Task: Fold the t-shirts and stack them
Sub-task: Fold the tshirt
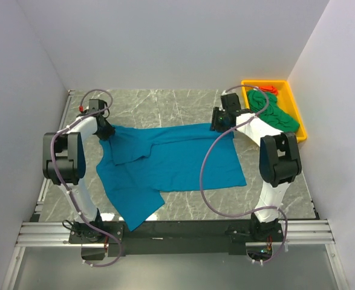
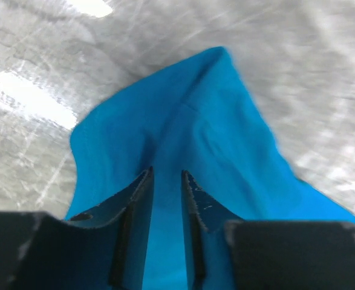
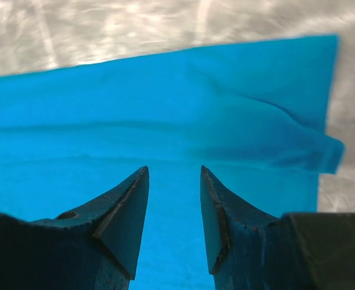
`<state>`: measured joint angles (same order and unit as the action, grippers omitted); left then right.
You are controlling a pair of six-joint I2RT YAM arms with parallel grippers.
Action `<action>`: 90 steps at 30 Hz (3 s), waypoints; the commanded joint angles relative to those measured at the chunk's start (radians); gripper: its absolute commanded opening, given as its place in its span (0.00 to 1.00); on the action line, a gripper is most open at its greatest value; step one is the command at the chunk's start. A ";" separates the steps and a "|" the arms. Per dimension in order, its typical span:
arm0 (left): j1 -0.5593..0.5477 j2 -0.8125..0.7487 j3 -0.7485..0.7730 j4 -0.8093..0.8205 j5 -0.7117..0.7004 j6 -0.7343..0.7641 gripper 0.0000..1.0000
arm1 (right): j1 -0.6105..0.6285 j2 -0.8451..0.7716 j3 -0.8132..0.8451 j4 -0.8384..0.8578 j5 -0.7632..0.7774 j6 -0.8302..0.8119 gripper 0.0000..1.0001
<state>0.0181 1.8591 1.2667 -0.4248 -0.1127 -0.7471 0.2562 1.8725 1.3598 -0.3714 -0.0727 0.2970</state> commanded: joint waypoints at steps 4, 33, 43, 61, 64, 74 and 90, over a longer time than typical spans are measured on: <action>0.031 0.057 0.028 -0.011 -0.079 0.011 0.27 | -0.086 -0.030 -0.062 0.060 0.001 0.152 0.46; -0.169 -0.208 0.016 -0.022 -0.240 0.271 0.66 | -0.248 0.000 -0.134 0.164 -0.165 0.191 0.44; -0.412 -0.202 -0.009 0.109 -0.188 0.541 0.59 | -0.252 0.033 -0.133 0.161 -0.142 0.203 0.41; -0.563 -0.049 0.039 0.176 -0.068 0.652 0.50 | -0.252 0.082 -0.096 0.163 -0.141 0.197 0.31; -0.586 -0.026 0.045 0.185 -0.074 0.675 0.49 | -0.252 0.065 -0.090 0.151 -0.142 0.195 0.21; -0.619 0.041 0.065 0.202 -0.137 0.710 0.40 | -0.252 0.016 -0.077 0.098 -0.144 0.191 0.00; -0.629 0.121 0.062 0.219 -0.203 0.807 0.31 | -0.250 0.013 -0.042 0.066 -0.168 0.195 0.00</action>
<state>-0.6033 1.9743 1.2930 -0.2428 -0.3035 0.0338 0.0105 1.9308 1.2778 -0.3008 -0.2325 0.4969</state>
